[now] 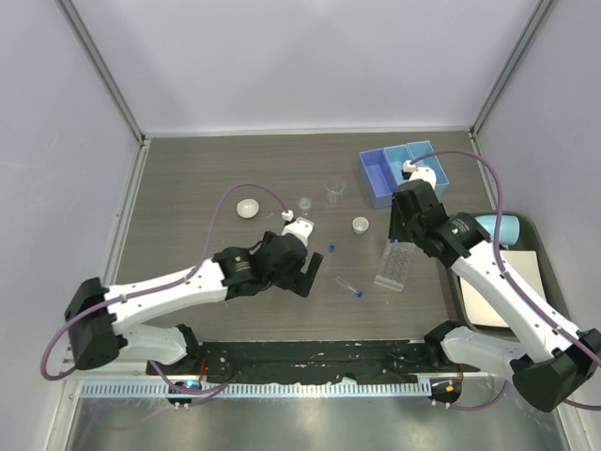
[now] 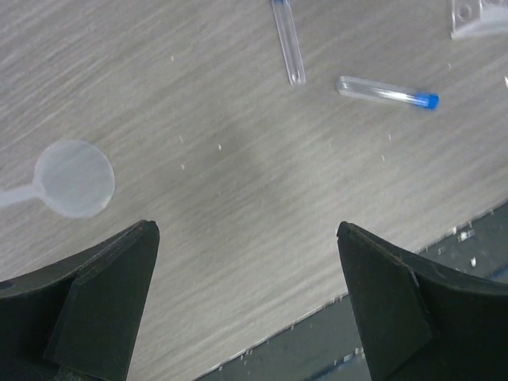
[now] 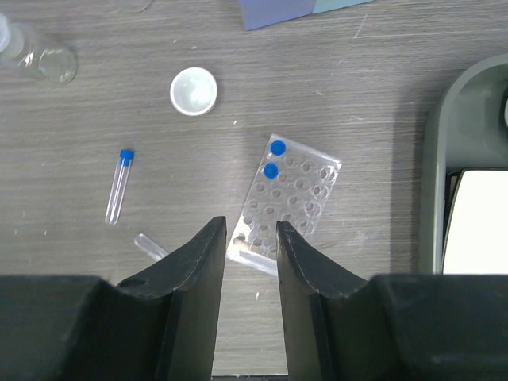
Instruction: Organize the chemistry lab equipment
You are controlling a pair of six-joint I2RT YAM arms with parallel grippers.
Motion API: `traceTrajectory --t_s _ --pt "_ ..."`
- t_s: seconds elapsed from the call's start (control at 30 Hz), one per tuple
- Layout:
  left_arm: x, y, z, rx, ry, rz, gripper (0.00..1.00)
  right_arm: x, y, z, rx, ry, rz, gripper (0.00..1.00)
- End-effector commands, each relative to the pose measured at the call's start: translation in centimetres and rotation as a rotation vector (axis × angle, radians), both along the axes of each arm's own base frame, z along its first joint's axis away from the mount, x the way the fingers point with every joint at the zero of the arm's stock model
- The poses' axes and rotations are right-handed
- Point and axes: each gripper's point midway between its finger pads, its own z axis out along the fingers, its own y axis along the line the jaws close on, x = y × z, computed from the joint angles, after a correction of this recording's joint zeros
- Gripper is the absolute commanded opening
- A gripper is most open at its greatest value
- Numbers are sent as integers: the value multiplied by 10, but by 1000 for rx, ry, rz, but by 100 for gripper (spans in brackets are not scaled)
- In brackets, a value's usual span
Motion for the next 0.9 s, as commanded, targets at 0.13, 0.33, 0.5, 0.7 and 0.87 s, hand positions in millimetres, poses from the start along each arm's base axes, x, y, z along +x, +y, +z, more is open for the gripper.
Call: traceTrajectory --t_s 0.13,0.33,0.5,0.7,0.87 --pt "66 -63 -5 12 -58 151 100 -28 15 9 37 -25 67 38" --pt "84 -89 -43 78 -12 215 100 -45 8 18 47 -45 88 37" --pt "88 -98 -61 64 14 256 99 -53 7 27 78 -61 104 38" --pt "92 -104 -78 88 31 257 95 -58 8 28 98 -61 120 37" --pt "96 -104 -90 107 31 254 89 -62 8 29 108 -59 131 37"
